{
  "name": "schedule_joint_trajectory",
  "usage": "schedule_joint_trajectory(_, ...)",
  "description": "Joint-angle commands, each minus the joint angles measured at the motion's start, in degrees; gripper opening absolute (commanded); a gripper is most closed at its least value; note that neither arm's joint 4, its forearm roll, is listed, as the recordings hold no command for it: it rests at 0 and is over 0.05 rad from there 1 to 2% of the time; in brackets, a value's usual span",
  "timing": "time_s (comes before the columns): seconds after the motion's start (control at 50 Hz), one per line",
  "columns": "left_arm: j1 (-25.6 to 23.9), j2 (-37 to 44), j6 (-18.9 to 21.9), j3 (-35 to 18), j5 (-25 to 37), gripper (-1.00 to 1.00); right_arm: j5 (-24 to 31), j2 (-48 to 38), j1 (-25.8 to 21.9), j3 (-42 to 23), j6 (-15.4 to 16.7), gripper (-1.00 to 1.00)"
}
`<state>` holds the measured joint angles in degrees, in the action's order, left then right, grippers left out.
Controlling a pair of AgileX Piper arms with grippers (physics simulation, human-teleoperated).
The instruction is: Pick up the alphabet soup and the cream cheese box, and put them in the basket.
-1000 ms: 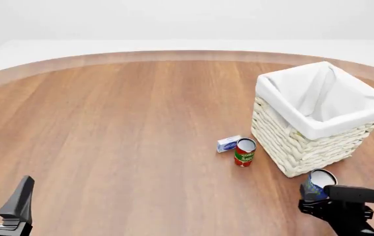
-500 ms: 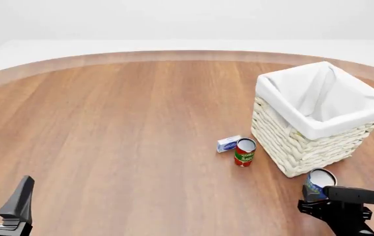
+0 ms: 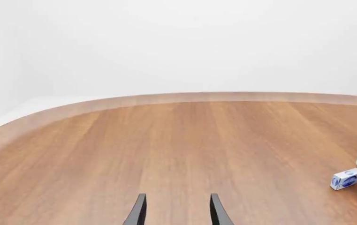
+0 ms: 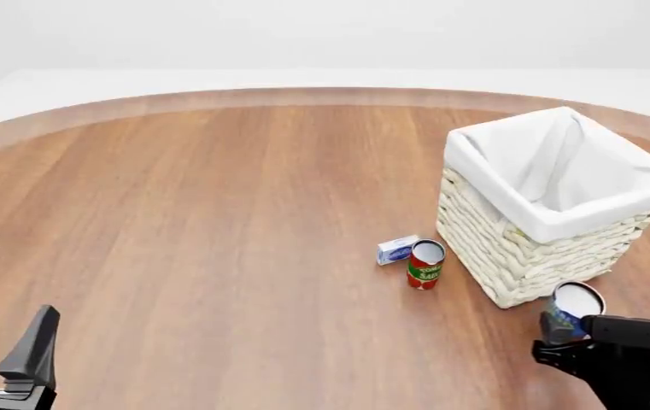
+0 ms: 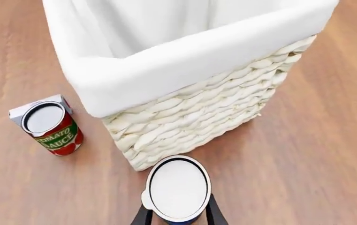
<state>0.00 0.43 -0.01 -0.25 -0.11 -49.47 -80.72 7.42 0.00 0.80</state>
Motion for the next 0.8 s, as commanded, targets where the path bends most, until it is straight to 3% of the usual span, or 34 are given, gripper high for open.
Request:
schedule_joint_trajectory(0.02, 0.0, 0.0, 0.0, 0.0, 0.0, 1.00, 15.0, 16.4, -0.1, 0.0, -0.7, -1.00)
schedule_joint_trajectory(0.16, 0.0, 0.0, 0.0, 0.0, 0.0, 1.00, 21.3, 23.5, -0.2, 0.0, -0.8, -1.00)
schedule_joint_trajectory(0.2, 0.0, 0.0, 0.0, 0.0, 0.0, 1.00, 26.7, 29.4, 0.0, 0.0, -0.6, -1.00)
schedule_joint_trajectory(0.26, 0.0, 0.0, 0.0, 0.0, 0.0, 1.00, 28.3, 31.2, 0.2, 0.0, -0.6, -1.00)
schedule_joint_trajectory(0.34, 0.0, 0.0, 0.0, 0.0, 0.0, 1.00, 34.5, 38.5, 0.6, 0.0, -0.5, -1.00)
schedule_joint_trajectory(0.8, 0.0, 0.0, 0.0, 0.0, 0.0, 1.00, 45.0, 51.7, 1.4, -1.3, -0.4, -1.00)
